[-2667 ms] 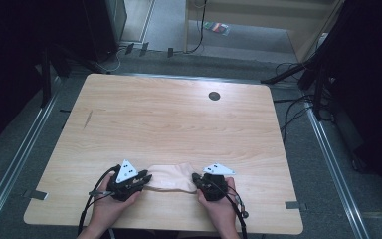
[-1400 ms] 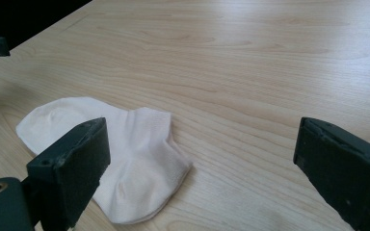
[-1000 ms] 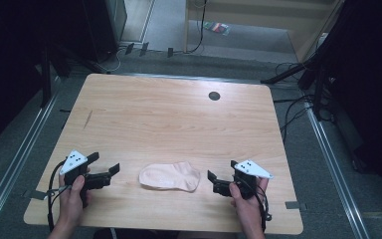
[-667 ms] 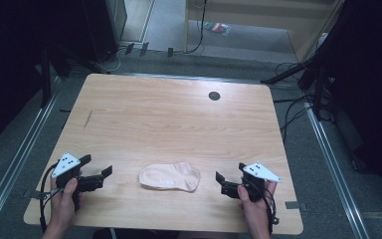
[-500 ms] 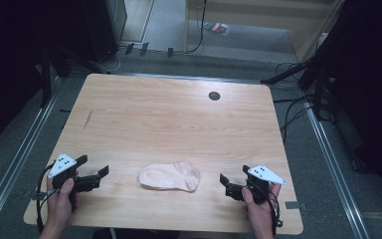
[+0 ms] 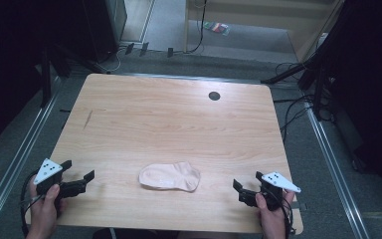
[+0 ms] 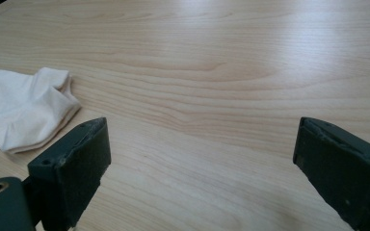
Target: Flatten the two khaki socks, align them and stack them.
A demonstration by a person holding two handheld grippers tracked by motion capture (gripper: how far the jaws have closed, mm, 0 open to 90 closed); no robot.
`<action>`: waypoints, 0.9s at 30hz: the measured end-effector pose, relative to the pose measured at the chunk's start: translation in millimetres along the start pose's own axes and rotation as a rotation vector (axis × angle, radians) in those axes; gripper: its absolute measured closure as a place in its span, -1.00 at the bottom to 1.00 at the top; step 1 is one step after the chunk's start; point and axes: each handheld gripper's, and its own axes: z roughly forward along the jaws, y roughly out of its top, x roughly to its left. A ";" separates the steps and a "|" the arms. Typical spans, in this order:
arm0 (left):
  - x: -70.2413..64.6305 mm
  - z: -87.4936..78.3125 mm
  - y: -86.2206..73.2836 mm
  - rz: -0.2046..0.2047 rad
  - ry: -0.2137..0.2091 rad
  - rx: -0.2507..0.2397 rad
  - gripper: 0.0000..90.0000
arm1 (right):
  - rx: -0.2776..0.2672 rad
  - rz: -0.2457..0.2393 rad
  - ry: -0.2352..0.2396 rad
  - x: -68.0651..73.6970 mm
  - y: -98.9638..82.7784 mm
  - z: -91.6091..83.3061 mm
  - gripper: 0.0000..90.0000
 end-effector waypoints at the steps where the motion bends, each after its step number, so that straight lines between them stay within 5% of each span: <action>1: 1.6 -0.7 -1.0 0.002 0.005 0.002 -0.86 | -0.003 -0.001 -0.002 -2.3 -1.0 -1.3 -0.87; 15: 16.9 -16.2 -9.2 0.021 0.068 0.019 -0.93 | -0.004 0.026 -0.067 -31.6 -13.0 -24.5 -0.86; 27: 33.3 -27.9 -16.6 -0.002 0.106 0.016 -0.94 | -0.010 0.074 -0.139 -63.0 -27.1 -46.0 -0.85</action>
